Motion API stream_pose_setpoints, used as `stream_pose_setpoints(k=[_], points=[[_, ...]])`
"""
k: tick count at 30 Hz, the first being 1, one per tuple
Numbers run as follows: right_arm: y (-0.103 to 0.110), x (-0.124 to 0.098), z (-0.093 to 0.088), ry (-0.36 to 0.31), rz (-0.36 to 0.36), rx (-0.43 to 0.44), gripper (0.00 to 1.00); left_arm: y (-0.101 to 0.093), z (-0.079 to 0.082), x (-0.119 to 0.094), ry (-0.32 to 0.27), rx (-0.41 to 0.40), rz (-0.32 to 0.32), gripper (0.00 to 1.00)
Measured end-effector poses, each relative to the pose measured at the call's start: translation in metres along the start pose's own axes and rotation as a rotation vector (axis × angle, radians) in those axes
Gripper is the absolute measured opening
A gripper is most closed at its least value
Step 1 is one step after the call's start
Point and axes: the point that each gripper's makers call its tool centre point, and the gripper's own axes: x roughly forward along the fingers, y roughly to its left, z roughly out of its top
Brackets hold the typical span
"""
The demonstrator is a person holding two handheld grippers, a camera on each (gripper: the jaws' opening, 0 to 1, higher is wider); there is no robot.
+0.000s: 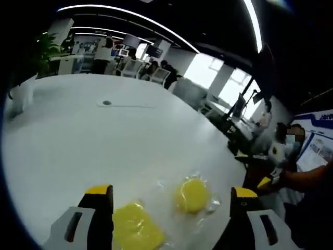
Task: Compare the silicone blocks by pressing each to a similar depth, holding the contact briefly, and releasing to observe deformation and rebound differences across the visible hardness samples.
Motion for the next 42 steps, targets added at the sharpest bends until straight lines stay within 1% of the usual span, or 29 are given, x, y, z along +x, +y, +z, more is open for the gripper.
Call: stream_pose_setpoints(k=[2, 4, 6, 8, 11, 15, 19, 21, 22, 23, 25, 26, 29, 31, 34, 36, 37, 39, 41, 42], points=[[0.0, -0.001, 0.0, -0.002, -0.002, 0.003, 0.97, -0.001, 0.003, 0.005, -0.015, -0.045, -0.017, 0.94], [-0.001, -0.001, 0.0, -0.003, -0.003, 0.01, 0.97, 0.0, 0.004, 0.009, -0.014, -0.052, -0.02, 0.94], [-0.002, -0.002, -0.002, 0.003, -0.005, 0.007, 0.97, 0.001, 0.003, 0.015, -0.007, -0.061, -0.022, 0.94], [-0.002, -0.002, -0.004, 0.006, -0.004, 0.009, 0.97, 0.003, -0.001, 0.02, 0.005, -0.088, -0.023, 0.94], [-0.002, -0.003, -0.004, 0.001, -0.009, 0.02, 0.97, 0.004, -0.002, 0.026, 0.009, -0.131, -0.032, 0.93], [-0.001, -0.003, -0.004, 0.008, -0.007, 0.018, 0.97, 0.003, -0.004, 0.034, 0.013, -0.15, -0.043, 0.92], [-0.002, -0.002, -0.003, 0.01, -0.005, 0.017, 0.97, 0.0, -0.007, 0.041, 0.032, -0.184, -0.059, 0.92], [-0.002, -0.003, -0.003, 0.008, -0.007, 0.019, 0.97, -0.001, -0.011, 0.046, 0.045, -0.225, -0.075, 0.91], [-0.003, -0.002, -0.003, 0.007, -0.008, 0.02, 0.97, -0.004, -0.017, 0.048, 0.072, -0.28, -0.089, 0.91], [-0.003, -0.002, -0.003, 0.008, -0.008, 0.02, 0.97, -0.004, -0.019, 0.049, 0.082, -0.297, -0.09, 0.89], [-0.003, -0.003, -0.004, 0.009, -0.008, 0.021, 0.97, -0.002, -0.019, 0.053, 0.072, -0.277, -0.087, 0.84], [-0.003, -0.003, -0.004, 0.009, -0.008, 0.022, 0.97, -0.002, -0.019, 0.055, 0.077, -0.286, -0.089, 0.82], [-0.004, -0.004, -0.006, 0.014, -0.011, 0.029, 0.96, -0.002, -0.016, 0.061, 0.079, -0.327, -0.099, 0.82], [-0.005, -0.005, -0.007, 0.012, -0.013, 0.033, 0.96, -0.004, -0.017, 0.066, 0.094, -0.344, -0.108, 0.82], [-0.005, -0.007, -0.009, 0.017, -0.013, 0.036, 0.96, -0.008, -0.019, 0.071, 0.118, -0.347, -0.107, 0.81], [-0.006, -0.007, -0.01, 0.022, -0.013, 0.039, 0.96, -0.011, -0.025, 0.075, 0.16, -0.356, -0.107, 0.79], [-0.006, -0.007, -0.009, 0.021, -0.013, 0.04, 0.96, -0.013, -0.028, 0.078, 0.176, -0.371, -0.108, 0.78], [-0.007, -0.007, -0.009, 0.02, -0.013, 0.042, 0.96, -0.014, -0.032, 0.081, 0.19, -0.389, -0.107, 0.76], [-0.007, -0.008, -0.007, 0.019, -0.015, 0.04, 0.96, -0.014, -0.034, 0.083, 0.199, -0.412, -0.109, 0.71], [-0.007, -0.008, -0.007, 0.017, -0.016, 0.041, 0.96, -0.014, -0.036, 0.084, 0.205, -0.446, -0.113, 0.69]])
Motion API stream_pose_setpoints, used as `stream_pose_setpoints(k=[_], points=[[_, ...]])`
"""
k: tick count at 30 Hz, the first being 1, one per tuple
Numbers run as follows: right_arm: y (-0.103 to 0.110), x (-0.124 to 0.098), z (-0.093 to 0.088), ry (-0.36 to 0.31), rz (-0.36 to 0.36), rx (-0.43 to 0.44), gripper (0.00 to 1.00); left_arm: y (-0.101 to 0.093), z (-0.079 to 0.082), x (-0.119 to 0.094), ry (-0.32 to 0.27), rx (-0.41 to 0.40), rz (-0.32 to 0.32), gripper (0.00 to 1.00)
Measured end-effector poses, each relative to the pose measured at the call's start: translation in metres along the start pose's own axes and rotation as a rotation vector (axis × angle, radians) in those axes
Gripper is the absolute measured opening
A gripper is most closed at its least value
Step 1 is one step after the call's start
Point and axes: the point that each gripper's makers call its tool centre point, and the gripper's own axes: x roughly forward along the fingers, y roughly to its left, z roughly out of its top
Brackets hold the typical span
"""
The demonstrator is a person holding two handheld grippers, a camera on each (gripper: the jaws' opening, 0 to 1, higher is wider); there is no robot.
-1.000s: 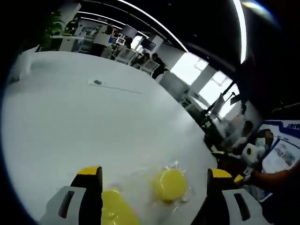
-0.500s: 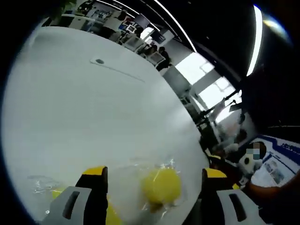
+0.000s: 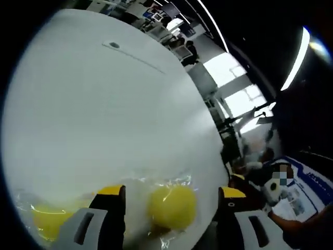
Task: Compare the silicone blocks by pressing each to a similar depth, holding the contact briefly, and releasing to observe deformation and rebound differences across the visible hardness samples.
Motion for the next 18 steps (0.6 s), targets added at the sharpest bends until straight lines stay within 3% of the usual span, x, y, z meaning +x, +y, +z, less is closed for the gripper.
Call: stream_pose_setpoints(k=[7, 18], points=[[-0.003, -0.003, -0.001, -0.002, -0.011, 0.003, 0.96, 0.014, 0.002, 0.005, -0.01, -0.068, 0.036, 0.46], [-0.002, -0.004, -0.008, 0.005, -0.015, 0.022, 0.96, 0.019, -0.004, 0.022, 0.025, -0.105, 0.072, 0.33]])
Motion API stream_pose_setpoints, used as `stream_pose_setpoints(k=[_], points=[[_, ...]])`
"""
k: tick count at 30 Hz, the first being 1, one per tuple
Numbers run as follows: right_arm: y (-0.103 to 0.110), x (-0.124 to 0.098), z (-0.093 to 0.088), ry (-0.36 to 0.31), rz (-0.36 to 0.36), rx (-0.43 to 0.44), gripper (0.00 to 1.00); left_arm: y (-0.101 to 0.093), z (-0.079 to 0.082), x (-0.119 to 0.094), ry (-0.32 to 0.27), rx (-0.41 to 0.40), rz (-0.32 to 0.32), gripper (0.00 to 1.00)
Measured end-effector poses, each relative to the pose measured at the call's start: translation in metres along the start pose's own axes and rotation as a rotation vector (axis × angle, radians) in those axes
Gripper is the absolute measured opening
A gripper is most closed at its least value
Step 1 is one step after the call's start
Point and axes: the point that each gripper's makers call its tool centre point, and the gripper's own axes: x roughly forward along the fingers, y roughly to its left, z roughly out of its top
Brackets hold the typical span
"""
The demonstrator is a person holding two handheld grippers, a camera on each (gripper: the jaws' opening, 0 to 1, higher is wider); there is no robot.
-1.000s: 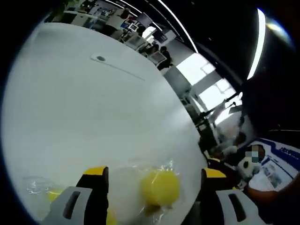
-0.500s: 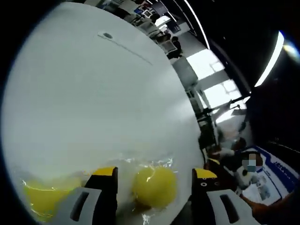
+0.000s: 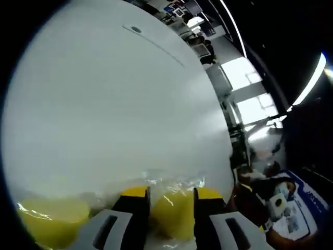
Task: Compare the silicone blocks by pressing each to a similar depth, holding the contact briefly, and releasing to observe deformation and rebound differences across the visible hardness samples.
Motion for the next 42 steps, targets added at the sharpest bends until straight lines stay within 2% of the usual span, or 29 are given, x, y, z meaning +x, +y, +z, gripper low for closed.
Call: stream_pose_setpoints(k=[5, 7, 12, 17, 31, 42], points=[[0.0, 0.0, -0.003, 0.005, -0.001, 0.006, 0.96, 0.006, -0.001, 0.002, 0.012, -0.026, 0.04, 0.23], [0.001, 0.0, -0.001, 0.001, 0.001, 0.006, 0.96, 0.005, 0.006, 0.002, -0.017, -0.085, 0.022, 0.23], [-0.001, -0.001, -0.001, -0.006, -0.006, 0.012, 0.96, 0.006, 0.003, 0.001, -0.009, -0.061, 0.024, 0.18], [-0.002, -0.001, -0.002, -0.006, -0.008, 0.014, 0.96, 0.009, 0.002, 0.001, 0.002, -0.087, 0.018, 0.1], [-0.004, -0.005, 0.007, -0.038, -0.009, 0.036, 0.96, 0.007, 0.0, 0.001, -0.02, 0.042, 0.011, 0.0], [-0.002, -0.004, 0.005, -0.029, 0.003, 0.028, 0.96, 0.003, -0.001, -0.006, -0.022, 0.015, -0.008, 0.0]])
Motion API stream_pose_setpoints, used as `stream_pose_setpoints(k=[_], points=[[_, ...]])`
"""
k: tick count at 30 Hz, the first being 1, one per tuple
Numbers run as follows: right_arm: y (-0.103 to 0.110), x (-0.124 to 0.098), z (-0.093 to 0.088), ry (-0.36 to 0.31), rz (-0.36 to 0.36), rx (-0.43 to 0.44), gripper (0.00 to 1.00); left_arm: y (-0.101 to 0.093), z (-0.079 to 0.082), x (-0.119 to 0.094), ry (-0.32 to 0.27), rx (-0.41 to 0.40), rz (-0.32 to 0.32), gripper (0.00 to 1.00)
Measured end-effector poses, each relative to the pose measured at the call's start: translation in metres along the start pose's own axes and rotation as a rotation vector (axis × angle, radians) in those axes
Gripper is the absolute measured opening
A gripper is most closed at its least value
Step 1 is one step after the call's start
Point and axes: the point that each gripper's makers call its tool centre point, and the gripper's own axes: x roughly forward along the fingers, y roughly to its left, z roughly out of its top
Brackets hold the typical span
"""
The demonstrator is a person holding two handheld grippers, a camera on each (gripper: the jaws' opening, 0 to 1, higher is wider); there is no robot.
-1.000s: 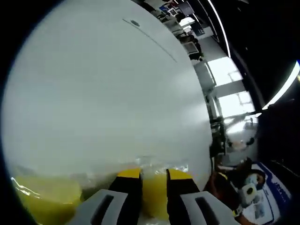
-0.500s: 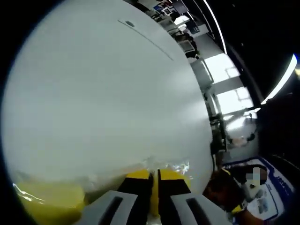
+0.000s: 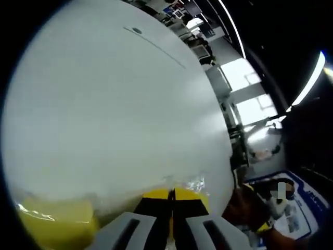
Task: Compare the silicone blocks by pressing each to a similar depth, holding the contact briefly, and releasing to observe deformation and rebound differences across the visible hardness samples.
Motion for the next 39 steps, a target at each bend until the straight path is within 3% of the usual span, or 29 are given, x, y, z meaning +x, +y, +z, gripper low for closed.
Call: stream_pose_setpoints(k=[8, 11, 13, 18, 21, 31, 34, 39], points=[[0.0, -0.001, 0.0, -0.002, 0.005, 0.005, 0.96, -0.019, 0.001, -0.003, -0.016, 0.01, -0.052, 0.0], [0.001, -0.001, 0.0, 0.001, 0.007, 0.003, 0.96, -0.029, 0.003, -0.004, -0.023, -0.02, -0.106, 0.0], [0.001, -0.001, 0.0, -0.001, 0.008, 0.005, 0.96, -0.033, 0.002, -0.005, -0.033, 0.03, -0.107, 0.0], [0.001, -0.003, 0.003, -0.002, 0.008, -0.003, 0.96, -0.039, 0.002, -0.009, -0.039, 0.05, -0.119, 0.0], [-0.001, -0.004, 0.006, -0.006, 0.003, -0.006, 0.96, -0.045, 0.006, -0.013, -0.063, 0.018, -0.165, 0.0], [0.005, 0.0, 0.017, -0.059, 0.005, 0.034, 0.96, -0.084, 0.022, -0.029, -0.135, 0.258, -0.211, 0.0], [0.011, 0.004, 0.019, -0.056, 0.019, 0.018, 0.96, -0.091, 0.023, -0.03, -0.117, 0.258, -0.234, 0.0], [0.014, -0.002, 0.025, -0.063, 0.02, -0.002, 0.96, -0.099, 0.023, -0.033, -0.135, 0.288, -0.243, 0.0]])
